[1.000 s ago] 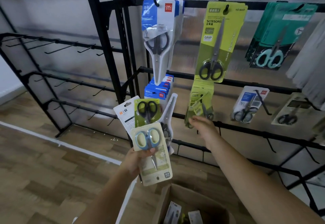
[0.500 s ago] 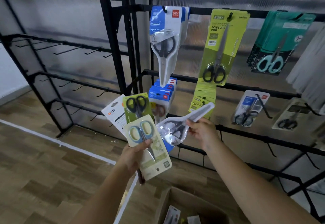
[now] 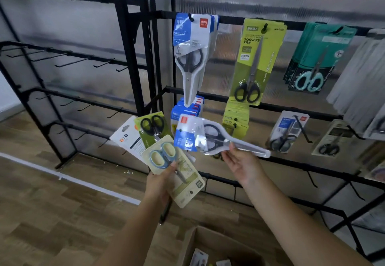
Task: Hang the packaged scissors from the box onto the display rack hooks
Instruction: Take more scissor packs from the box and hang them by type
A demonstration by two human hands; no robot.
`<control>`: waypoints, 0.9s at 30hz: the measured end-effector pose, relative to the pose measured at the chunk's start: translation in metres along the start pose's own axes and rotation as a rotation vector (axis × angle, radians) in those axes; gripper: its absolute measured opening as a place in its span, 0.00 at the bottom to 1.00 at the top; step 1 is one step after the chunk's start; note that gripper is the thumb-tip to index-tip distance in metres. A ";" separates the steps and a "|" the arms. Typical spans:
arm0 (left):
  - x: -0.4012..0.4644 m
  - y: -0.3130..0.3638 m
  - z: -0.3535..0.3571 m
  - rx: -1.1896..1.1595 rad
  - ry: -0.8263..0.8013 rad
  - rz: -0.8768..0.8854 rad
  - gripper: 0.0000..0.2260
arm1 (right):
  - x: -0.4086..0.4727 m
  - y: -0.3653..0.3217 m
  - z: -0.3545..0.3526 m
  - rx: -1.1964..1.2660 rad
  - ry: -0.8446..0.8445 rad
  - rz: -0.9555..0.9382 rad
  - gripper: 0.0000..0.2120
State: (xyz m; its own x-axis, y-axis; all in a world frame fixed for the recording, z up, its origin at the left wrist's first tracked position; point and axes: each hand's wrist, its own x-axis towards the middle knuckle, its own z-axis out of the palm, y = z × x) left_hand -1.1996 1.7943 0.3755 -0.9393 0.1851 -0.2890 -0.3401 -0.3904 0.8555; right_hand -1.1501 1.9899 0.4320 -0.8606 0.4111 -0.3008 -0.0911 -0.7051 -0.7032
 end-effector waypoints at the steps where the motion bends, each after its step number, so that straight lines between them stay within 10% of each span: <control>1: -0.001 -0.001 0.005 -0.014 -0.002 -0.001 0.15 | -0.001 0.008 0.002 0.003 -0.011 0.023 0.05; 12: 0.006 -0.002 0.001 -0.092 0.066 0.006 0.13 | -0.004 0.036 -0.005 0.204 0.051 0.075 0.04; 22: 0.007 -0.006 -0.001 0.014 0.001 0.066 0.11 | -0.006 0.057 -0.024 -0.271 0.006 0.390 0.15; 27: 0.009 -0.010 -0.014 0.097 0.070 0.065 0.09 | 0.002 0.048 -0.031 -0.601 0.520 0.201 0.31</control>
State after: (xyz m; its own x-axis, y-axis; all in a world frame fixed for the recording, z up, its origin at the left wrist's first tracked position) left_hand -1.2056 1.7877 0.3584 -0.9612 0.0975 -0.2579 -0.2756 -0.3103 0.9098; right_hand -1.1406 1.9751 0.3777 -0.4759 0.6296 -0.6141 0.4510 -0.4247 -0.7850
